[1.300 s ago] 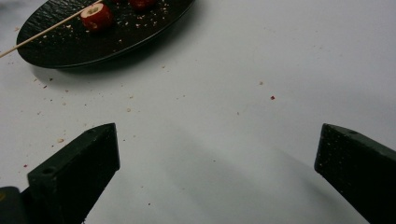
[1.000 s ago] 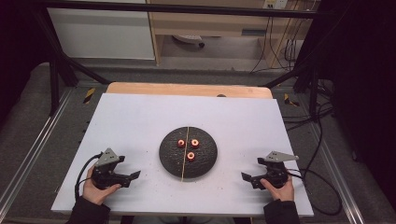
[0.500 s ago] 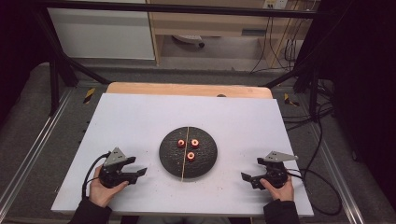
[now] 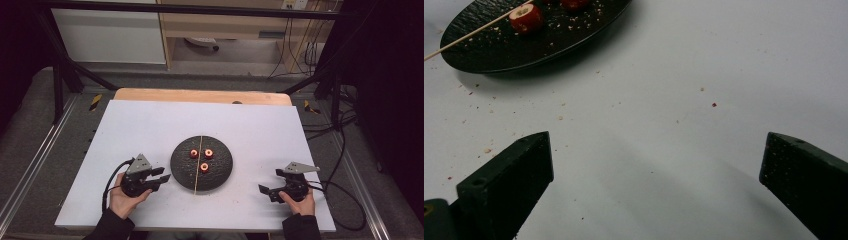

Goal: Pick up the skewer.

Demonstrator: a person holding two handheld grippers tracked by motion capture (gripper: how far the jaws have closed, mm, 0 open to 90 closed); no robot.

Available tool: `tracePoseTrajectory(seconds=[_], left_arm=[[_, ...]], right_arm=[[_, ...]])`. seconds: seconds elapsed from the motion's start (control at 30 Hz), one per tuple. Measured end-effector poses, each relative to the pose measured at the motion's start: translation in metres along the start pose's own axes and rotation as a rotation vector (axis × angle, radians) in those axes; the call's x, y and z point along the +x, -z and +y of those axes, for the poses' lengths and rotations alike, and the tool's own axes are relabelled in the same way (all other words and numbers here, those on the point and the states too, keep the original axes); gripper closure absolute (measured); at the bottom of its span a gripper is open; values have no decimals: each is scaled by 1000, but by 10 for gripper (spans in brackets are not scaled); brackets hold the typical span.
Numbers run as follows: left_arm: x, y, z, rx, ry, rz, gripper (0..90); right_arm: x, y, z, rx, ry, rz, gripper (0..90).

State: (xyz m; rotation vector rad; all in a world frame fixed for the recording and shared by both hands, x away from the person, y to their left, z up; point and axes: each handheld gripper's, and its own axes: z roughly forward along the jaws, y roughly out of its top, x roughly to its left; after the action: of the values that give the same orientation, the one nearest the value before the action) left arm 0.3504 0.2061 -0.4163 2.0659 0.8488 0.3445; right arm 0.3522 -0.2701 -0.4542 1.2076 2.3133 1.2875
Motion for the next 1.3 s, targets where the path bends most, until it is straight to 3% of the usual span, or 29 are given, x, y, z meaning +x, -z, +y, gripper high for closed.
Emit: tracePoseTrajectory(seconds=[0.3, 0.53, 1.03, 1.3], left_arm=[[-19, -15, 20, -7, -21, -43, 768], [-27, -29, 28, -5, -3, -98, 872], [-54, -63, 36, 49, -38, -163, 897], [-56, -75, 34, 86, -41, -172, 898]], right_arm=[[0, 0, 0, -1, 5, 2, 19], [0, -1, 0, 2, 8, 0, 20], [0, -1, 0, 3, 8, 2, 21], [0, -1, 0, 5, 6, 3, 22]])
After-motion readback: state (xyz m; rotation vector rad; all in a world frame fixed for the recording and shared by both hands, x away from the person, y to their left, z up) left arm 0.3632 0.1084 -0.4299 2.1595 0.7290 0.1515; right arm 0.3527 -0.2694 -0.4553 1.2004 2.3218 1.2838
